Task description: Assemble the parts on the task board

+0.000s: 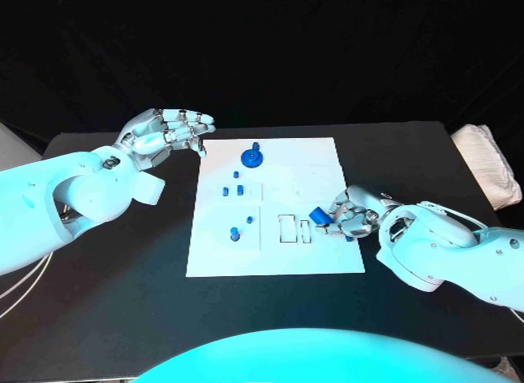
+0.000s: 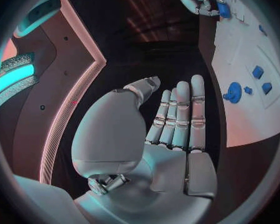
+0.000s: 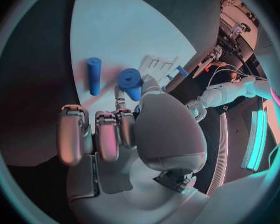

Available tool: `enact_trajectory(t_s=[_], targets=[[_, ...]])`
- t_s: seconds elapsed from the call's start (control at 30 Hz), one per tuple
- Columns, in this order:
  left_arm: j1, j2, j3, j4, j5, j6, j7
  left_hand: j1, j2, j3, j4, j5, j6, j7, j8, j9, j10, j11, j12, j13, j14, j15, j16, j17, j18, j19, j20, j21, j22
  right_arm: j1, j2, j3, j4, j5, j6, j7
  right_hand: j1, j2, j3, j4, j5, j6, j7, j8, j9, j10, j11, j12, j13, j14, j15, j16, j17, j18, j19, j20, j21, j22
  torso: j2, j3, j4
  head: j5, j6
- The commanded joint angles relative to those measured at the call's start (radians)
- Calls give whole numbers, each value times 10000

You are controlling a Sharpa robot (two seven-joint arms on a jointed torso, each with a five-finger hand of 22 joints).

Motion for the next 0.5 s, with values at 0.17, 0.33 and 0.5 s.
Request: enact_trajectory(t_s=[0.17,0.33,0.5], targets=[[2,20,6,27,41,194,1,2,54,-31,57,45,-63,91,34,-20,-103,10,-45,-27,-108,-18,-70,-23,132,-37,34,-77,-30,309,-74,19,332,1020,-1189,817,24,442,239,10,-250,445,-329,163,-10,454,-135,155,1687,953,-111,89,2231,-167,611,-119,153,1458,10,1,-9,-8,31],[2,7,6,30,41,197,13,12,67,-25,58,46,-49,84,47,-16,-118,13,-49,-33,-126,-13,-87,-29,132,-49,39,-94,-39,310,227,17,238,997,-789,813,-12,463,263,12,-405,486,-341,171,-24,499,-146,216,1754,958,-121,98,2256,-179,626,-131,202,1502,21,28,-8,14,43],[2,-14,6,47,41,200,19,15,77,-21,62,47,-34,80,58,-12,-123,13,-49,-36,-136,-11,-97,-32,132,-56,41,-103,-44,223,569,9,64,1023,-85,613,-249,517,229,25,-631,525,-332,175,-48,518,-139,223,1780,963,-116,106,2281,-182,626,-133,212,1519,19,8,10,24,2]])
